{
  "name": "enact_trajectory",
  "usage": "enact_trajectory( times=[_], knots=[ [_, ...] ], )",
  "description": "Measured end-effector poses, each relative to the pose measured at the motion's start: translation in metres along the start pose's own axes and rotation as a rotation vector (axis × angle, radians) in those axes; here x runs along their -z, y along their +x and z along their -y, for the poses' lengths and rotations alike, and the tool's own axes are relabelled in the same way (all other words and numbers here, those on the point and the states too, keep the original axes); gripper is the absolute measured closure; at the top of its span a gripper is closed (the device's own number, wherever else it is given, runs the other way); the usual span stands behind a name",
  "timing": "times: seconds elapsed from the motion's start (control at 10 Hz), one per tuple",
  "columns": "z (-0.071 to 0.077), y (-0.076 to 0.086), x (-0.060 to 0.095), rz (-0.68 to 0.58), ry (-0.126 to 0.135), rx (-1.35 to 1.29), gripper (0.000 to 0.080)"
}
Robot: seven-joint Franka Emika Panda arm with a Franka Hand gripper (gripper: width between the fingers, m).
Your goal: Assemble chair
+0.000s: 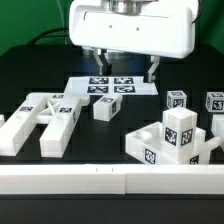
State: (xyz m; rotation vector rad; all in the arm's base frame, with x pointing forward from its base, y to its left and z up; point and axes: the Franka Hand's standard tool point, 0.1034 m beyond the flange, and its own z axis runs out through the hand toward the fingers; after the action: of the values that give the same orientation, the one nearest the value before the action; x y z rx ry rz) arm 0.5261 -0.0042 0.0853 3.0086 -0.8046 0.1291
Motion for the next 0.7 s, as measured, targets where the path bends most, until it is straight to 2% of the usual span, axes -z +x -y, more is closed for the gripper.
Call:
enact_trajectory(
  times=[0.1,0.2,0.3,0.4,0.6,0.7],
  knots=[
    [-0.005,-0.003,-0.002,-0.002,-0.001,0.011,0.0151],
    [-0.021,-0.014,-0.010,0.004,-0.012,0.021,0.0151],
    [-0.035,-0.016,-0.014,0.013,-0.023,0.043,0.0151],
    [-0.042,-0.008,-0.015,0.008,-0.026,0.073,0.0151],
    [-0.042,-0.009,-0.015,0.021,-0.027,0.069,0.0151],
    [-0.045,-0.014,-0.015,0.094,-0.040,0.074,0.0151]
  ],
)
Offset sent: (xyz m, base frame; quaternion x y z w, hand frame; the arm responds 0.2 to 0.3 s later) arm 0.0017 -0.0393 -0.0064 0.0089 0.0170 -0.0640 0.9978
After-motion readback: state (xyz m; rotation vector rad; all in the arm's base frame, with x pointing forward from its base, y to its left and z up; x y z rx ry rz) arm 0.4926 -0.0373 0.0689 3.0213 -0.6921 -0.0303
